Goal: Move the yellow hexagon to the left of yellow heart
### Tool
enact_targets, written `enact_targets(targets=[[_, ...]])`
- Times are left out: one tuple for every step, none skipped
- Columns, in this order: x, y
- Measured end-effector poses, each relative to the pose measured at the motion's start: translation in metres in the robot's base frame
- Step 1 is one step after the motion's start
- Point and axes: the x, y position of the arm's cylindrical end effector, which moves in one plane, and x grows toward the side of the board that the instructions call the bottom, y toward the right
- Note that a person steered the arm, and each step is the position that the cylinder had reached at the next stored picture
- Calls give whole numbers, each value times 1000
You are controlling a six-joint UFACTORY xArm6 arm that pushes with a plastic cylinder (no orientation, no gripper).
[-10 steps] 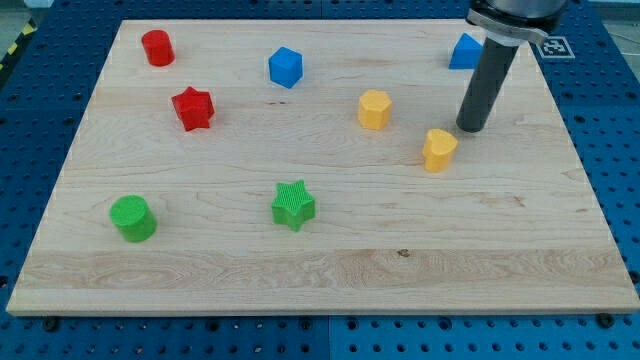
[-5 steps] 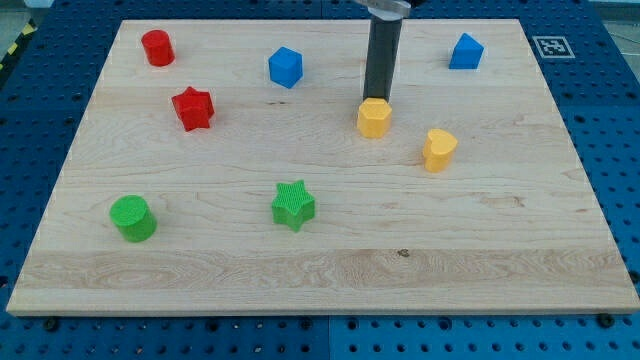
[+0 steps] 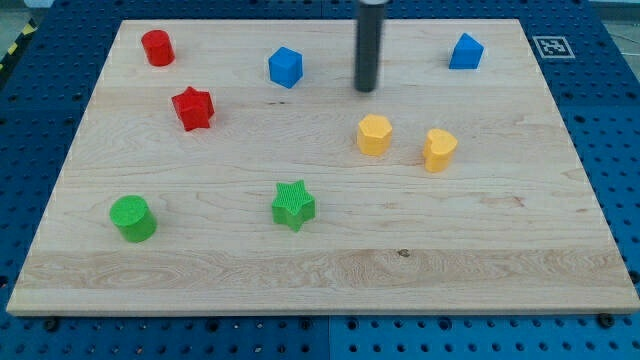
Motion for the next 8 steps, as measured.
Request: enact_targets(targets=[[35, 24], [45, -27], [20, -57], [42, -61], [56, -60], [64, -61], [76, -33], [77, -9]])
